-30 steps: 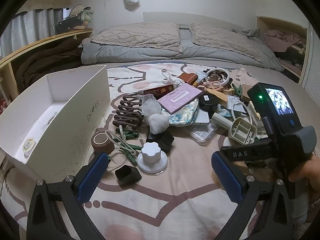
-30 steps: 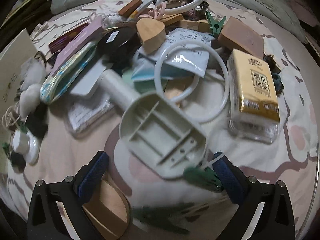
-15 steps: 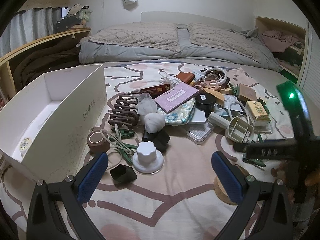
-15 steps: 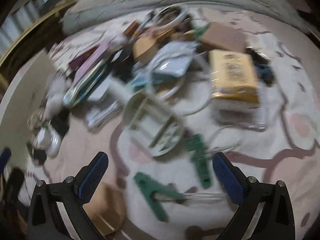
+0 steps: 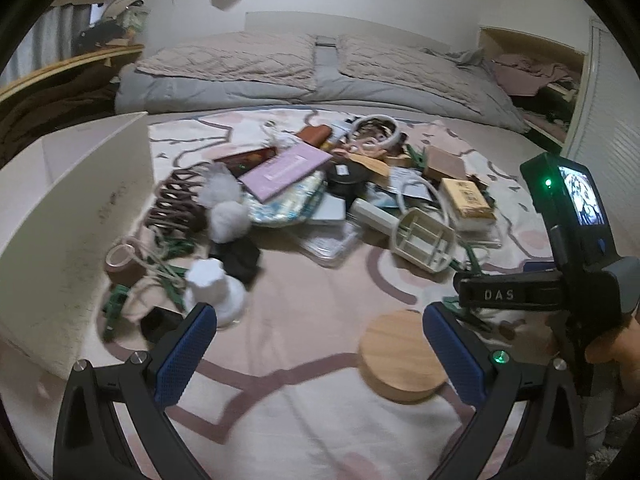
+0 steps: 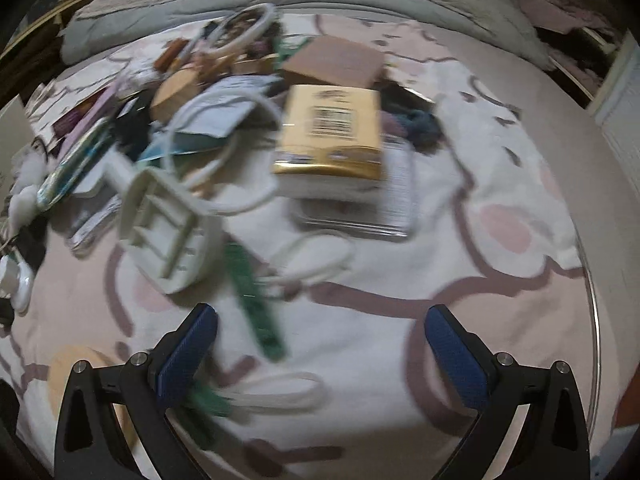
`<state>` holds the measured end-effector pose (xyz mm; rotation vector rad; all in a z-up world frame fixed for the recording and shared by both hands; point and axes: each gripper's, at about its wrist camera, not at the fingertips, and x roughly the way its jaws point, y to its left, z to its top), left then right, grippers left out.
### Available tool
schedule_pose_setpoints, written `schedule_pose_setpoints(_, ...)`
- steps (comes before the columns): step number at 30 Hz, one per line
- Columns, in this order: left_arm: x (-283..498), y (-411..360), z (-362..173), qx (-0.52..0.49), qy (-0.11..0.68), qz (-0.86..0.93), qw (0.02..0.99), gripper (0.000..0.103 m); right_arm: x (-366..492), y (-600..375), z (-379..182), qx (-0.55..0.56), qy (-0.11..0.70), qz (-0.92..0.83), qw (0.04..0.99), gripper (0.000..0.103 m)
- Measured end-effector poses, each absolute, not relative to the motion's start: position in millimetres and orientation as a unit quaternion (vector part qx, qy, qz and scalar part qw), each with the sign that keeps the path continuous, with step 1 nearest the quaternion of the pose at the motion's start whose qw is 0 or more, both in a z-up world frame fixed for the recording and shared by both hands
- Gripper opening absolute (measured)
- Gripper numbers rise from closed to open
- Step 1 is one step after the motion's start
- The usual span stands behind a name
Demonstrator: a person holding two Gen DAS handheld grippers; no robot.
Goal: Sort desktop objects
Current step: 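Lower the left tool to the round wooden lid and close on it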
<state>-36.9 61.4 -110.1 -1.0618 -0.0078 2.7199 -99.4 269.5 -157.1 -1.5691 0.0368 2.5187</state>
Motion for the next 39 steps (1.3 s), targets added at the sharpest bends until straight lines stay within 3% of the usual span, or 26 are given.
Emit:
schedule_pose_setpoints(15, -38.7, 94.8, -138.5, -0.399, 0.004, 0.905, 0.149, 0.103, -87.4, 301.6, -140.2, -0.492, 0.122, 0.862, 0.027, 0.103)
schedule_pose_setpoints(27, -41.1, 106.6, -156.6, -0.42, 0.049, 0.896, 0.133, 0.103, -88.6, 294.7, -146.0, -0.505, 0.107, 0.856, 0.028, 0.103)
schedule_pose_setpoints(39, -37.4, 97.8, -154.4, -0.424, 0.05, 0.895, 0.128, 0.103, -92.3, 278.8, -158.3, -0.535, 0.033, 0.843, 0.034, 0.103)
